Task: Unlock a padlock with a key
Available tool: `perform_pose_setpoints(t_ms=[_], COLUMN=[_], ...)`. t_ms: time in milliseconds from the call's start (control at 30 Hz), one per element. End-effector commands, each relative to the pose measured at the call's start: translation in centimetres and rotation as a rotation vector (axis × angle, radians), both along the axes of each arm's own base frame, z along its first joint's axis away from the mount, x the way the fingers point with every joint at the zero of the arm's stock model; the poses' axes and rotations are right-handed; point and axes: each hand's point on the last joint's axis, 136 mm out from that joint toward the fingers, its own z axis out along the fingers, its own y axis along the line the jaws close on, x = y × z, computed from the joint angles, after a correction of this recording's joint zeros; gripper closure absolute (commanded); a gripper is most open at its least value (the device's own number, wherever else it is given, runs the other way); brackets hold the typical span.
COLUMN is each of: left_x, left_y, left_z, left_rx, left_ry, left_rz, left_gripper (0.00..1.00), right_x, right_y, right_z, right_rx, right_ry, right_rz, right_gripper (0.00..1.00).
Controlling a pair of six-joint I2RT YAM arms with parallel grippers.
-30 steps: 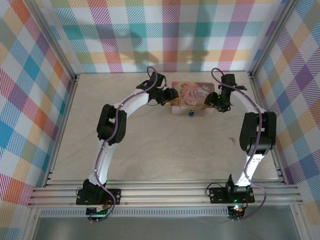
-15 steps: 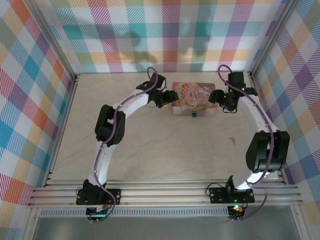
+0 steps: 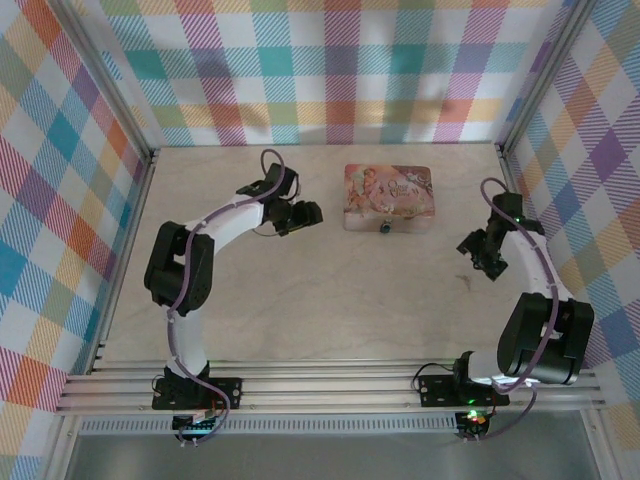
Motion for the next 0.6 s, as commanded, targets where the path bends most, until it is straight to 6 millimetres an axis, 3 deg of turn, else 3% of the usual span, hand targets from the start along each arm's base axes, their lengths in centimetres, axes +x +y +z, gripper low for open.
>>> perform_pose_setpoints(t_ms=[0, 300, 567], left_x=[-0.8, -3.1, -3.8], left_y=[0.2, 1.0, 1.4], left_z=[0.8, 0.5, -0.2], left_rx=[-0.014, -0.014, -0.007], left_ry=[-0.043, -0.041, -0.028], left_rz=[-0.023, -0.045, -0.049], left_gripper=[0.32, 0.31, 0.32], right_x=[-0.4, -0.1, -0.5], right_y=[-0.1, 0.7, 0.8], right_z=[-0.5, -4.3, -6.4], right_rx=[0.020, 0.099, 0.113], right_ry=[0.014, 0.126, 0.170], right_rz=[-0.046, -0.054, -0.076], right_gripper=[0.35, 0.41, 0.47])
